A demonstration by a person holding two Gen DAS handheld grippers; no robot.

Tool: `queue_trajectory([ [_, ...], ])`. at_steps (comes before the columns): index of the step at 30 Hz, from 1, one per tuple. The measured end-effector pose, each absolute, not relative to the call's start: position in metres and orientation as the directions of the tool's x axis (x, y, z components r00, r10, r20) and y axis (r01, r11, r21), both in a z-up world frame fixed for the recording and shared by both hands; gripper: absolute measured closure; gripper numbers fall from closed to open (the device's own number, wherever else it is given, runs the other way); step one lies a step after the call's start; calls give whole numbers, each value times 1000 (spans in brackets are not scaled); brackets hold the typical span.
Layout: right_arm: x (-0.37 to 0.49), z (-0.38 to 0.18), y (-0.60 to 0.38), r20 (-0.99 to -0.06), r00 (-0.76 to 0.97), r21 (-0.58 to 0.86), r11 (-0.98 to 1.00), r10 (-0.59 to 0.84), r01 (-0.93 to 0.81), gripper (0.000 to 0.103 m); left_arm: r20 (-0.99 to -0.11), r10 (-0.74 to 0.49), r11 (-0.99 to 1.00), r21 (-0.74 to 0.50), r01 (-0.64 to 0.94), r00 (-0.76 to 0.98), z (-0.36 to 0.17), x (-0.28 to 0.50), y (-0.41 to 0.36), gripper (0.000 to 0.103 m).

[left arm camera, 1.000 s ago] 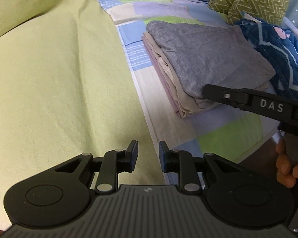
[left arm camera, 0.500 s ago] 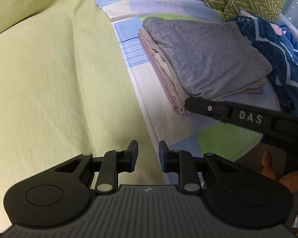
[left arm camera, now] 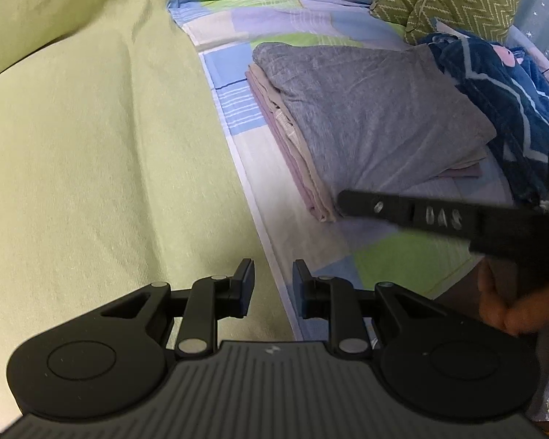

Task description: Fold clothes

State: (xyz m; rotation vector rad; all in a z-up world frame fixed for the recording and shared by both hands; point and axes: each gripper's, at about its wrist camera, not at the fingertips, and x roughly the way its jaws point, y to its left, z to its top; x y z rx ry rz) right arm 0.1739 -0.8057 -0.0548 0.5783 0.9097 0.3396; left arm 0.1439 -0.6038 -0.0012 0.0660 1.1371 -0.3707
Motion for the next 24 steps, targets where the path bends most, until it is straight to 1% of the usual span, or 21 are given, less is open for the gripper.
queue_trajectory([
  [1,172,-50,-804,-623,582,609,791,522,-57,103,-895,-254,937,-134,323,366,-1,144,-604,76],
  [3,169,-44,-808,-606,619,612,790,500,-39,103,-896,-251,936,-128,327,367,-1,144,-606,76],
  [7,171,-57,-820,-646,571,626,780,507,15,103,-887,-252,935,-120,334,387,7,149,-614,76],
  [10,158,-34,-833,-595,602,646,763,532,-36,103,-871,-277,929,-134,345,406,17,153,-623,76],
  [11,155,-25,-844,-592,622,636,771,512,-29,102,-860,-300,924,-154,349,412,22,157,-632,76],
  [13,153,-5,-880,-624,680,563,825,384,50,101,-837,-346,909,-187,372,424,30,166,-653,76],
  [15,159,5,-906,-649,704,477,875,287,83,100,-825,-365,900,-195,389,431,32,172,-666,75],
  [16,161,8,-915,-652,709,460,884,270,86,100,-818,-375,895,-197,400,437,30,175,-677,73],
  [18,173,12,-933,-648,720,406,913,249,49,98,-812,-378,892,-189,412,446,24,182,-697,73],
  [19,182,9,-937,-662,709,360,933,245,13,95,-821,-355,898,-168,406,448,14,186,-706,73],
  [21,196,-3,-941,-697,674,303,953,243,-31,95,-841,-308,913,-129,387,445,-1,189,-713,73],
  [22,199,-10,-944,-726,651,271,962,224,-29,97,-846,-287,920,-113,374,449,-9,188,-712,72],
  [23,200,-19,-949,-757,621,244,970,204,-22,103,-841,-282,924,-109,366,462,-14,186,-710,70],
  [24,196,-25,-957,-769,604,253,967,211,-17,103,-836,-281,925,-106,364,472,-15,184,-710,70],
])
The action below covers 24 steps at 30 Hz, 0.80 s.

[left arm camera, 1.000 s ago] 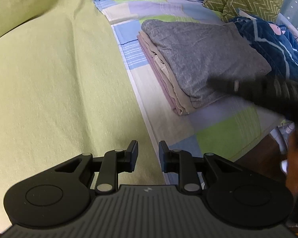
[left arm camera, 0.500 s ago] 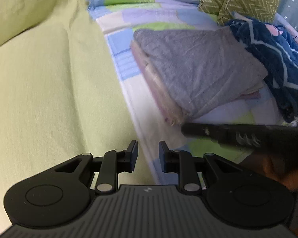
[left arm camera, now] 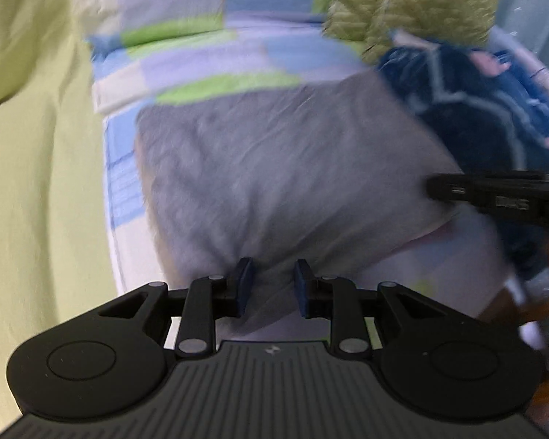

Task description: Fold clothes

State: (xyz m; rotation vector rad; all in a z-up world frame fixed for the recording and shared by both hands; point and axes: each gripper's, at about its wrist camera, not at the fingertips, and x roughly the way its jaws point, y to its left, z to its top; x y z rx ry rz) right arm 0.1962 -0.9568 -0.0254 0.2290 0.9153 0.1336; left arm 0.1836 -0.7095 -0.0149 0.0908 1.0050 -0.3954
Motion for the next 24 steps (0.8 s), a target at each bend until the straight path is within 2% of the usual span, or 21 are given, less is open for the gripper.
queue_trajectory([
  [3,190,-25,-964,-761,604,265,963,238,-45,103,-837,-232,933,-48,356,496,-8,177,-715,72],
  [4,186,-20,-965,-749,615,269,961,248,-61,100,-833,-213,938,-28,345,511,-3,174,-717,74],
  [6,177,-8,-965,-705,651,299,950,281,-86,99,-812,-210,953,-46,300,544,13,166,-719,72],
  [8,173,2,-963,-648,687,323,936,328,-142,92,-800,-195,963,-45,267,567,20,164,-725,72],
  [10,175,5,-959,-620,698,328,927,358,-184,92,-785,-184,964,-29,263,592,22,167,-729,72],
  [14,194,0,-943,-556,716,319,904,422,-285,94,-766,-218,967,-88,238,604,9,201,-731,72],
  [18,223,-25,-921,-584,693,273,906,423,-323,97,-772,-218,963,-72,259,597,-12,225,-735,72],
  [20,232,-36,-915,-612,696,214,926,375,-311,101,-770,-205,961,-40,275,604,-16,229,-730,63],
  [22,233,-41,-922,-631,714,175,952,305,-253,103,-766,-199,958,-20,288,611,-18,231,-722,63],
  [24,231,-40,-939,-639,724,182,966,259,-185,103,-771,-189,956,-4,292,609,-14,231,-715,67],
])
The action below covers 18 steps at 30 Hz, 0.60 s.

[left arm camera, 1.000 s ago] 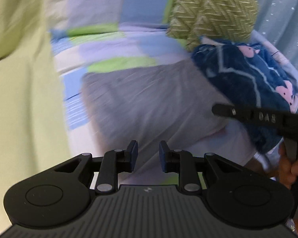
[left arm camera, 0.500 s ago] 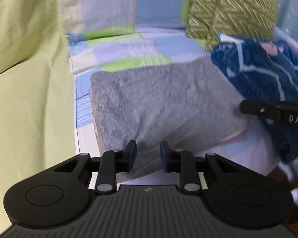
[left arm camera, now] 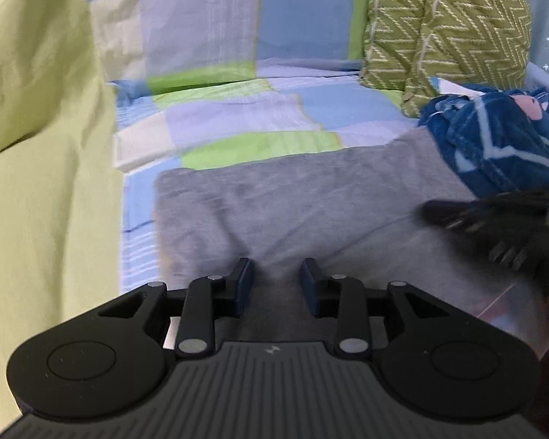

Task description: Fold clothes

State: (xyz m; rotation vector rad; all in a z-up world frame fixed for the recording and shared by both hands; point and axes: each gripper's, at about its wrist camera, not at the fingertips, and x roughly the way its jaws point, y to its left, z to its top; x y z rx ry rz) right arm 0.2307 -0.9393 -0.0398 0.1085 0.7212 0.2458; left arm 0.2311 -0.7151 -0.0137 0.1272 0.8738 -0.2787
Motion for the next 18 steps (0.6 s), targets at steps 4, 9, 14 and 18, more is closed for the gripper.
queue_trajectory([
  [4,227,-11,-943,-580,753,231,949,312,-215,97,-736,-244,944,-29,330,632,12,239,-712,69],
  [9,261,-10,-897,-585,703,207,912,405,-353,97,-732,-288,929,-57,365,617,3,274,-722,69],
  [14,289,-35,-888,-642,702,116,944,309,-309,102,-748,-259,928,-18,371,611,-16,295,-724,62],
  [18,295,-37,-916,-639,739,104,975,215,-194,103,-752,-224,940,1,342,620,-16,296,-715,61],
])
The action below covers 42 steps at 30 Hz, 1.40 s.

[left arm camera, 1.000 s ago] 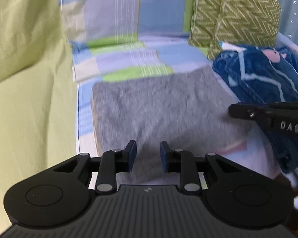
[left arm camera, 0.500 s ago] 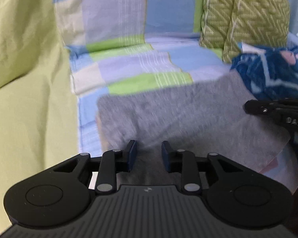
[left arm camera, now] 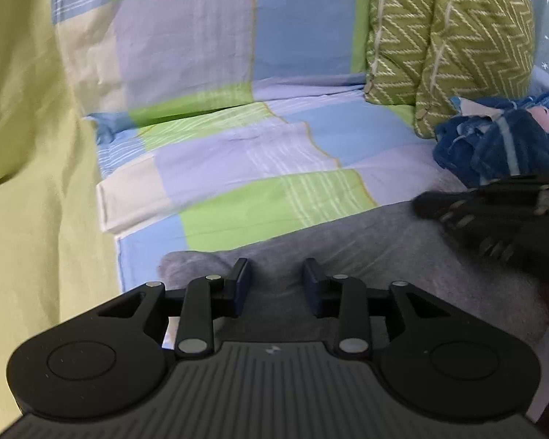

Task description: Fold clothes

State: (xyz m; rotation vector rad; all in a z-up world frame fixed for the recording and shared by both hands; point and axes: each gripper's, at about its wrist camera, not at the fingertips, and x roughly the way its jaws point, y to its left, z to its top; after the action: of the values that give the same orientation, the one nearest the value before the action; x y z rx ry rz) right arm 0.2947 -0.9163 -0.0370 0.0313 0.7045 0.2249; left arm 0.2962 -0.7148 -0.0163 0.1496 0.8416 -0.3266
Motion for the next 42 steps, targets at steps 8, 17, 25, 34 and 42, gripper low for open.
queue_trajectory([
  [8,248,4,-914,-581,770,147,964,264,-220,98,-778,-113,979,21,204,619,16,279,-721,64],
  [17,196,-14,-894,-676,674,55,933,296,-355,98,-794,-173,976,-58,211,582,0,219,-738,64],
  [25,180,-26,-921,-703,683,-20,954,199,-298,100,-790,-80,988,18,153,607,-1,201,-706,66],
  [34,166,-13,-915,-673,716,-31,959,187,-280,90,-788,-81,975,65,212,610,2,178,-705,62],
  [42,144,-2,-926,-654,736,-21,968,175,-248,90,-773,-85,988,16,154,629,12,151,-697,63],
])
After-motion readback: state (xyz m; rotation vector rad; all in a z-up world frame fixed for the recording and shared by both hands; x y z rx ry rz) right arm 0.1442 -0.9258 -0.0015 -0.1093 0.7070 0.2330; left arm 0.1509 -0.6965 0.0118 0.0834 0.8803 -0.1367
